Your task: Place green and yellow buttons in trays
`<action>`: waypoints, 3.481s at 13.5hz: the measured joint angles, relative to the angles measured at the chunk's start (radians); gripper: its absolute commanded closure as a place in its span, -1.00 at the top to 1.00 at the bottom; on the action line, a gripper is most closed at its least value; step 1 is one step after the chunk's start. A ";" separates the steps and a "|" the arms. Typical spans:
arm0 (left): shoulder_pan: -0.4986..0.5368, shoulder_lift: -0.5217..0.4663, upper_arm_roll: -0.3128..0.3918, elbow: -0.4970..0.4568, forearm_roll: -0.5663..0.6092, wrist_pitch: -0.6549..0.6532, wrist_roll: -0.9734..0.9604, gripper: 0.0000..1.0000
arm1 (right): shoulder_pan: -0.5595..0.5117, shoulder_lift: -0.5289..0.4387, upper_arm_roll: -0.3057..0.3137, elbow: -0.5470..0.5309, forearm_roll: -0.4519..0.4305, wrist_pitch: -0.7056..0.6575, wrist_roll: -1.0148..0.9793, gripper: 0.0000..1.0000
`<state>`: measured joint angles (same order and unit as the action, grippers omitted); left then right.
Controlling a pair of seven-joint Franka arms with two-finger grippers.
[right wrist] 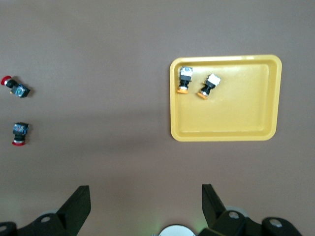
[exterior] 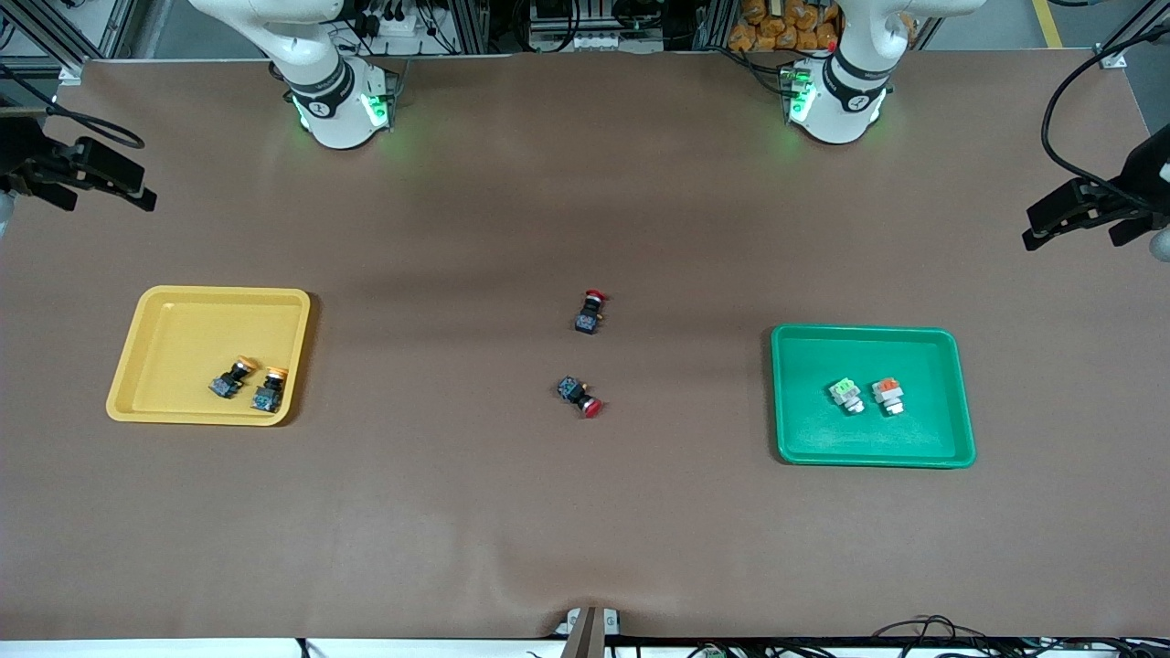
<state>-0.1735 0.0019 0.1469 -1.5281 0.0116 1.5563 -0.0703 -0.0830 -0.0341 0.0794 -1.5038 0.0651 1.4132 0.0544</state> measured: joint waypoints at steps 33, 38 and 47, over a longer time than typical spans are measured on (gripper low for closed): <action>0.027 0.000 0.028 0.004 0.000 -0.018 0.000 1.00 | 0.000 0.002 0.000 -0.012 -0.001 -0.019 -0.026 1.00; 0.024 0.000 0.015 -0.011 0.000 -0.026 -0.001 1.00 | 0.000 0.002 0.000 -0.012 -0.001 -0.019 -0.027 1.00; 0.022 -0.006 -0.049 -0.017 0.000 -0.028 -0.019 1.00 | 0.000 0.002 0.001 -0.012 -0.001 -0.020 -0.027 1.00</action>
<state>-0.1510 -0.0043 0.0975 -1.5446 0.0116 1.5282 -0.0892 -0.0833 -0.0316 0.0800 -1.5158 0.0641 1.3929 0.0273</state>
